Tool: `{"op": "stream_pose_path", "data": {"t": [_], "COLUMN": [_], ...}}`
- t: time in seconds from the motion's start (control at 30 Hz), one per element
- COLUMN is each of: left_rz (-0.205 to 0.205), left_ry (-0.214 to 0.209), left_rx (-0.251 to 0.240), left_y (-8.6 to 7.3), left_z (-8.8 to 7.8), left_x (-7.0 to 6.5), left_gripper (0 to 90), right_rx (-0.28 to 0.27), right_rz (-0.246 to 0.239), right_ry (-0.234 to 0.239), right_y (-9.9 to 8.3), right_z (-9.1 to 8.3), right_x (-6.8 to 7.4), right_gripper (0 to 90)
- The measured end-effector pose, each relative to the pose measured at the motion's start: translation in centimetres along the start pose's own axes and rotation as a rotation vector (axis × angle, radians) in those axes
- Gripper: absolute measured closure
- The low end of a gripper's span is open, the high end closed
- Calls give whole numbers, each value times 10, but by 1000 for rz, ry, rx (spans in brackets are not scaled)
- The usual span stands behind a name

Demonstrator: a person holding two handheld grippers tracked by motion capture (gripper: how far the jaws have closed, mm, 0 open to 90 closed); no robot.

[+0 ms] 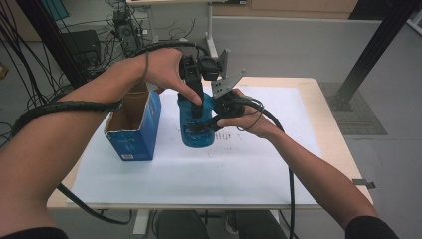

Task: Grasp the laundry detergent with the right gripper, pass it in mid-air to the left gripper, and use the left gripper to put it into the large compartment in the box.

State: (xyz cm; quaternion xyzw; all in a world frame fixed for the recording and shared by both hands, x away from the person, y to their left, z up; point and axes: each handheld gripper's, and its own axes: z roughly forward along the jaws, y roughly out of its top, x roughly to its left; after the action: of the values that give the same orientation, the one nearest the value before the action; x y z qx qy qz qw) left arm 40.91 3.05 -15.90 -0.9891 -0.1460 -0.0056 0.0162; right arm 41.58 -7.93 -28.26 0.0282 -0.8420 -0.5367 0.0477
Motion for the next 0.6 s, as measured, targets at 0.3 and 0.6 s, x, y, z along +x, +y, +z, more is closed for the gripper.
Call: {"op": "stream_pose_path", "data": {"t": [0.3, 0.6], "left_rz": [1, 6], "left_ry": [-28, -45], "left_rx": [-3, 0], "left_y": [0, 0], "left_z": [1, 3], "left_x": [0, -1], "left_gripper": [304, 339], "right_rx": [1, 7], "right_rz": [-3, -12], "right_ry": [0, -1], "right_y": [0, -1], "right_z": [0, 0], "right_x": [0, 1], "right_gripper": [451, 450]}}
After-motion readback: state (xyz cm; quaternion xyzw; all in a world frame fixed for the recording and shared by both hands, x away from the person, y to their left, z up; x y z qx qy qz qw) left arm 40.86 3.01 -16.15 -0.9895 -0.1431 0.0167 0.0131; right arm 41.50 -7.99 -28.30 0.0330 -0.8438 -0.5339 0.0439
